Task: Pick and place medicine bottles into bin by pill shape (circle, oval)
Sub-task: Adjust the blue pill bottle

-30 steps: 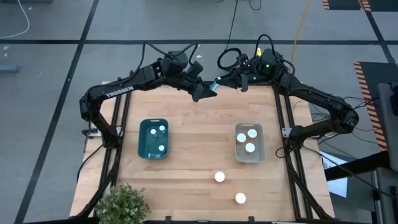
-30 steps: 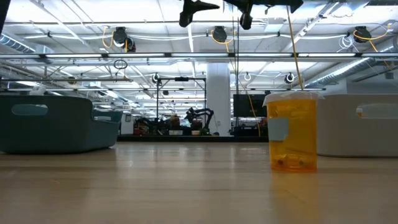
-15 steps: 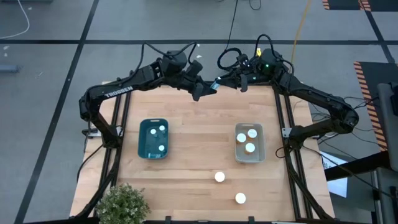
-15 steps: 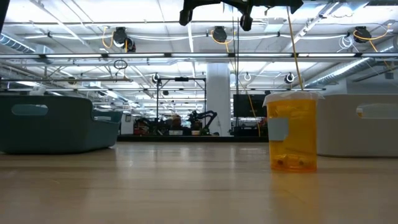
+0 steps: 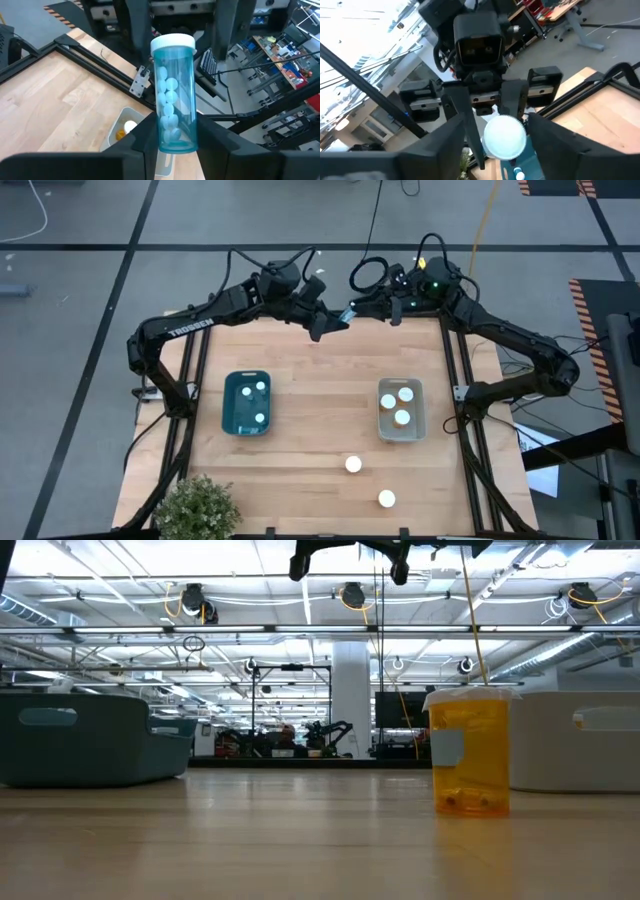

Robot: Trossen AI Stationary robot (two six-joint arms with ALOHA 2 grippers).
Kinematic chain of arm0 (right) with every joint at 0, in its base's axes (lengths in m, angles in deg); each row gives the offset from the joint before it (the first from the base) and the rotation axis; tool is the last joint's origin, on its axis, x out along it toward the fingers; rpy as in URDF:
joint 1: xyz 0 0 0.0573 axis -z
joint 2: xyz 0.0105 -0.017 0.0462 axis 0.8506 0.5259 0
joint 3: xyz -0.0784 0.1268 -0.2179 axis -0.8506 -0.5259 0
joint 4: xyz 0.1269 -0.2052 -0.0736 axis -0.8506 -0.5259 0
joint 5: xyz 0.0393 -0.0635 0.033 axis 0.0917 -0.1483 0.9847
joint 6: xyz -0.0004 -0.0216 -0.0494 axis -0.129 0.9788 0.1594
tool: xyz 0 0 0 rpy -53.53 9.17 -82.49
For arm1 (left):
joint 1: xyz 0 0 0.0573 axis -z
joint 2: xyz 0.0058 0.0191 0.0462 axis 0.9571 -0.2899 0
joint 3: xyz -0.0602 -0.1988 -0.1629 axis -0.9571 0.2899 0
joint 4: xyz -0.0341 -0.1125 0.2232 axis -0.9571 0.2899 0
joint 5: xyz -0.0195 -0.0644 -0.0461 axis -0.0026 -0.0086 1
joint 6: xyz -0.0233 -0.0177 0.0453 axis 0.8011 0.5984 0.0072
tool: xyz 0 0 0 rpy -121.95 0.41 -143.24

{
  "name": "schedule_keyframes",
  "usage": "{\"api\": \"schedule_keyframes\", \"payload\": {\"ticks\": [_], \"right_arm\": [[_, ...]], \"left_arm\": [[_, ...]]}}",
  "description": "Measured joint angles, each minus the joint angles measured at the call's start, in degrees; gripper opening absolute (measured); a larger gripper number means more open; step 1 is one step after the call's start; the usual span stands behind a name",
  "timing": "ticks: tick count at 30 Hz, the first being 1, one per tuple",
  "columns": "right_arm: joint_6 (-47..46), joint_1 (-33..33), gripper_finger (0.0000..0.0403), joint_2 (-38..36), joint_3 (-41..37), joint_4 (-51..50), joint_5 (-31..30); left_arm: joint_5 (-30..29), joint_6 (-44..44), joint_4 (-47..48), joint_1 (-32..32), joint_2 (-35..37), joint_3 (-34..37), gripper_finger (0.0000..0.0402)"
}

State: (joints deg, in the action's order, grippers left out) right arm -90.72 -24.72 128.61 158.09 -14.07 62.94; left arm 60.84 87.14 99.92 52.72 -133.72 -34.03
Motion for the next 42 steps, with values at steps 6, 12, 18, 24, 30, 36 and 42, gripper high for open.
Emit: {"api": "schedule_keyframes", "payload": {"ticks": [6, 12, 18, 24, 30, 36, 42], "right_arm": [[0.79, 0.86, 0.0279, -2.48, 0.00, -3.41, 0.00], [2.79, -1.58, 0.0285, -2.71, -0.04, -4.17, -2.94], [3.53, -4.32, 0.0265, -2.66, -0.09, 0.40, -8.70], [3.20, -4.77, 0.0244, -2.68, -0.09, 4.86, -12.19], [3.86, -4.80, 0.0229, -2.73, -0.09, 5.71, -13.40], [4.50, -4.80, 0.0229, -2.73, -0.09, 6.49, -13.51], [4.50, -4.77, 0.0225, -2.32, -0.07, 9.88, -15.26]], "left_arm": [[0.01, 0.93, -2.43, -0.20, 0.00, 0.02, 0.0106], [-0.13, 2.87, -12.61, -0.17, 0.00, 0.04, 0.0115], [-3.62, 3.22, -18.57, -0.15, 0.07, 0.04, 0.0117], [-4.46, 2.97, -20.41, -0.02, 0.07, 0.04, 0.0117], [-4.91, 1.52, -20.48, 0.44, 0.07, 0.04, 0.0117], [-5.18, 1.47, -20.54, 0.44, 0.07, 0.04, 0.0118], [-5.26, 0.73, -20.55, 1.22, -0.59, 0.06, 0.0118]]}}
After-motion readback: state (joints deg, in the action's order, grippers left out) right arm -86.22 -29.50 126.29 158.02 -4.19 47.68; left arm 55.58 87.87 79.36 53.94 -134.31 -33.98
